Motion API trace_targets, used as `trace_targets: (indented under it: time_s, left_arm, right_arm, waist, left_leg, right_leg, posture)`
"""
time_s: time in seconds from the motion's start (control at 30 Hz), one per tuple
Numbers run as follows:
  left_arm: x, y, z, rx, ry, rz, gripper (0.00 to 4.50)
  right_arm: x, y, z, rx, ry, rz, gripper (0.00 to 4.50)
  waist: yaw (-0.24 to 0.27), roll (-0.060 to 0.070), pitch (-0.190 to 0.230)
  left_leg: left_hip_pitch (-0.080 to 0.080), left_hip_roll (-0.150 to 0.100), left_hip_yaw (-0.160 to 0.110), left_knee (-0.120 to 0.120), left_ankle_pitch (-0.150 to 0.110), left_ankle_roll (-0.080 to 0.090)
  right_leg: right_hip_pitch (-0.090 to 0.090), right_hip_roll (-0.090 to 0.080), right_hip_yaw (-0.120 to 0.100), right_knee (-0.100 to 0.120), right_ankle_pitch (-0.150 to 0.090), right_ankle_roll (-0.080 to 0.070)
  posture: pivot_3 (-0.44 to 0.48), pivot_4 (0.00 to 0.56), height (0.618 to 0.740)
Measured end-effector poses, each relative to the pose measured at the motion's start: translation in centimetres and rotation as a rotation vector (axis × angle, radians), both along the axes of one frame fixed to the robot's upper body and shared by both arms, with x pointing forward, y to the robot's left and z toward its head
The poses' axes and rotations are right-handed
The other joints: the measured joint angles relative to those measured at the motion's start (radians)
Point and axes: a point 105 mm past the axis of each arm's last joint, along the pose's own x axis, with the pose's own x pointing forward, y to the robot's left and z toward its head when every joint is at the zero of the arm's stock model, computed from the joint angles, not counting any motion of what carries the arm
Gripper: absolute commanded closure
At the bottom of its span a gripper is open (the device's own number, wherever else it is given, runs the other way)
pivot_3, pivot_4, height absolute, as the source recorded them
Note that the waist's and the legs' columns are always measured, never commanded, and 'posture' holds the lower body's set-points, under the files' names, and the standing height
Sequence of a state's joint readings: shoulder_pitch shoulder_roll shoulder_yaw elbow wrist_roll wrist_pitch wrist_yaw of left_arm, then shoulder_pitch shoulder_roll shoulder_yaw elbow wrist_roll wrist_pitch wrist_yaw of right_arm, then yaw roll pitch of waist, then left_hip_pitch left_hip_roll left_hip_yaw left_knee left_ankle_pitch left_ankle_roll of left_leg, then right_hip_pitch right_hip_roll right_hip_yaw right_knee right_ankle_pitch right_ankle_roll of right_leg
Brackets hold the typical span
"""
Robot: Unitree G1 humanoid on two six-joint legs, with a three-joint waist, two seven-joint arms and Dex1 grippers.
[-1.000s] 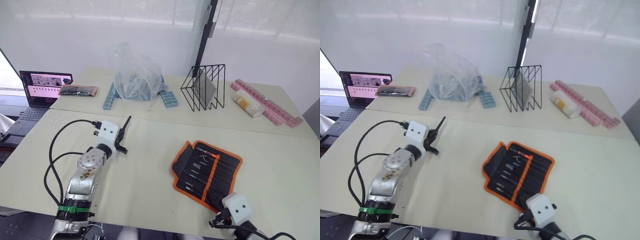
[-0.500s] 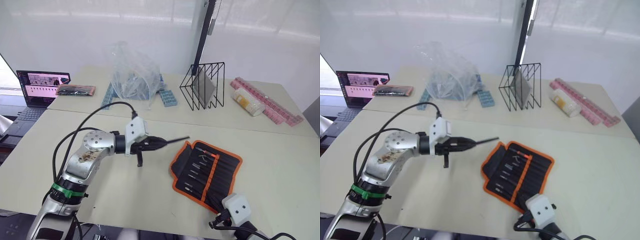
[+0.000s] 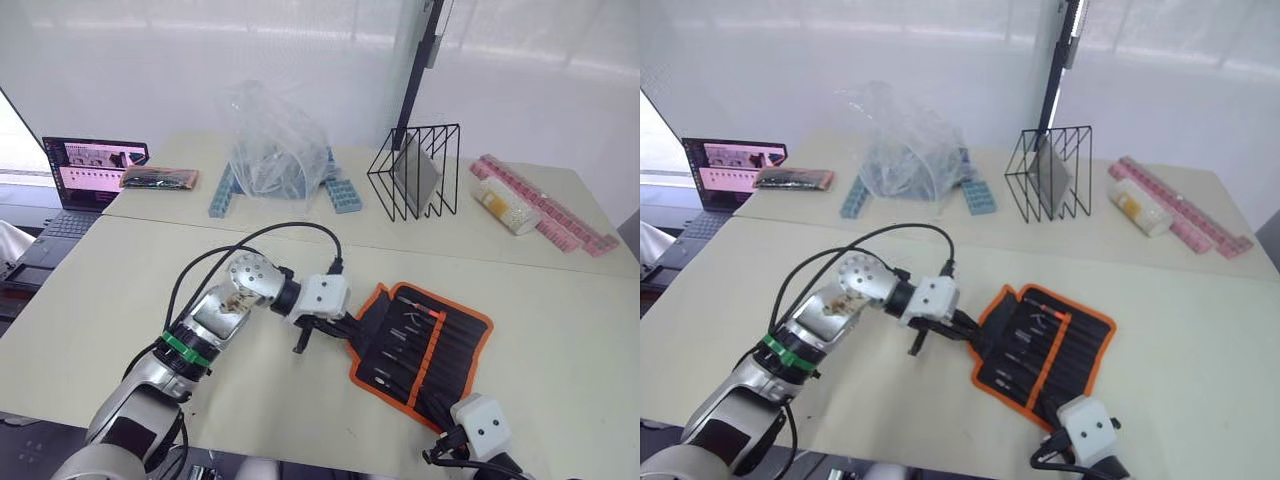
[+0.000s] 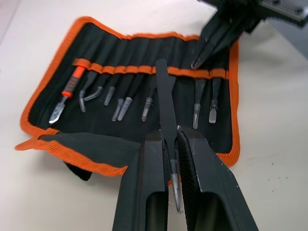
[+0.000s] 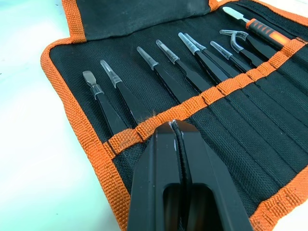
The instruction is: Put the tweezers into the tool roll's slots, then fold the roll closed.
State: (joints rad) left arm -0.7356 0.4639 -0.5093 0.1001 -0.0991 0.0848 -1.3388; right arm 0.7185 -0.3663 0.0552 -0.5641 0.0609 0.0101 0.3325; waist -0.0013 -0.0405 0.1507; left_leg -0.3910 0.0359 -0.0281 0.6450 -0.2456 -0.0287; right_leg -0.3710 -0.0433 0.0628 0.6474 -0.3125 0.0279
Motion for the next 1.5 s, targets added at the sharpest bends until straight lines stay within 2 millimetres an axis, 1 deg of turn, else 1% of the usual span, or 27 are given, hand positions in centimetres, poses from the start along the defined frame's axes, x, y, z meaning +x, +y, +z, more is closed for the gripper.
trace_targets:
  time_s: [0.13,0.23,0.43,0.8,0.9,1.07,1.17,1.33,1.4,1.5]
  left_arm:
    - [0.8,-1.1,-0.6,0.090,-0.159,-0.050,4.48]
    - [1.0,-1.9,-0.9,0.126,-0.249,-0.092,4.48]
    - [0.8,-2.4,-1.7,0.162,-0.322,-0.149,4.48]
    - [0.0,-3.0,-1.2,0.163,-0.337,-0.195,4.48]
    - [0.1,-2.9,-1.1,0.171,-0.331,-0.192,4.48]
    - [0.3,-2.9,-0.1,0.169,-0.353,-0.196,4.48]
    - [0.4,-3.0,0.2,0.161,-0.345,-0.190,4.48]
    - [-0.1,-3.2,0.6,0.148,-0.336,-0.202,4.48]
    - [-0.6,-3.1,0.7,0.153,-0.338,-0.228,4.48]
    - [-1.5,-3.0,0.0,0.159,-0.322,-0.261,4.48]
  right_arm:
    - [0.0,-0.1,0.0,-0.001,0.001,-0.007,4.50]
    - [0.0,-0.1,0.0,-0.001,0.001,-0.007,4.50]
    - [-0.2,-0.2,0.0,-0.003,0.004,-0.011,4.50]
    - [-0.3,-0.3,0.0,-0.005,0.013,-0.015,4.50]
    - [-0.3,-0.3,0.1,-0.005,0.013,-0.016,4.50]
    - [-0.3,-0.3,0.0,-0.004,0.014,-0.016,4.50]
    - [-0.2,-0.2,0.0,-0.004,0.013,-0.014,4.50]
    - [-0.1,-0.2,0.0,-0.003,0.013,-0.016,4.50]
    - [-0.1,-0.2,0.0,-0.003,0.014,-0.015,4.50]
    - [-0.1,-0.2,-0.1,-0.003,0.015,-0.017,4.50]
  waist:
    - [0.006,0.000,0.000]
    - [0.007,0.000,0.000]
    - [0.010,0.000,0.000]
    - [0.012,0.001,-0.001]
    - [0.012,0.001,-0.001]
    - [0.011,0.001,-0.001]
    - [0.011,0.001,-0.001]
    - [0.010,0.001,-0.001]
    - [0.009,0.001,-0.001]
    - [0.008,0.002,-0.001]
  left_leg:
    - [0.000,0.000,0.000,0.001,0.000,0.000]
    - [0.000,0.000,0.000,0.001,0.000,0.000]
    - [0.000,0.000,0.000,0.001,0.000,0.000]
    - [0.000,-0.001,0.000,0.002,0.000,0.000]
    - [0.000,-0.001,0.000,0.002,0.000,0.001]
    - [0.001,-0.001,0.000,0.003,0.000,0.001]
    - [0.001,-0.001,0.000,0.006,0.000,0.001]
    - [0.001,-0.001,-0.001,0.013,0.000,0.001]
    - [0.001,-0.001,0.000,0.014,0.000,0.001]
    - [0.002,-0.001,0.000,0.015,0.000,0.001]
  right_leg:
    - [0.001,0.000,0.000,0.000,0.000,0.001]
    - [0.001,0.000,0.001,0.000,0.000,0.001]
    - [0.001,0.000,0.001,0.001,0.000,0.000]
    - [0.001,0.000,0.000,0.002,0.000,0.000]
    - [0.001,0.000,0.000,0.002,0.000,0.000]
    - [0.001,0.000,0.000,0.003,0.000,0.000]
    - [0.001,0.000,0.001,0.007,0.000,0.001]
    - [0.001,0.001,0.001,0.014,-0.001,0.001]
    - [0.001,0.001,0.001,0.016,-0.001,0.001]
    - [0.002,0.001,0.002,0.017,-0.002,0.002]
  posture:
    - [0.000,0.150,0.720]
    - [0.000,0.150,0.720]
    - [0.000,0.150,0.720]
    - [0.000,0.150,0.720]
    - [0.000,0.150,0.720]
    - [0.000,0.150,0.720]
    - [0.000,0.150,0.720]
    - [0.000,0.150,0.720]
    - [0.000,0.150,0.720]
    - [0.000,0.150,0.720]
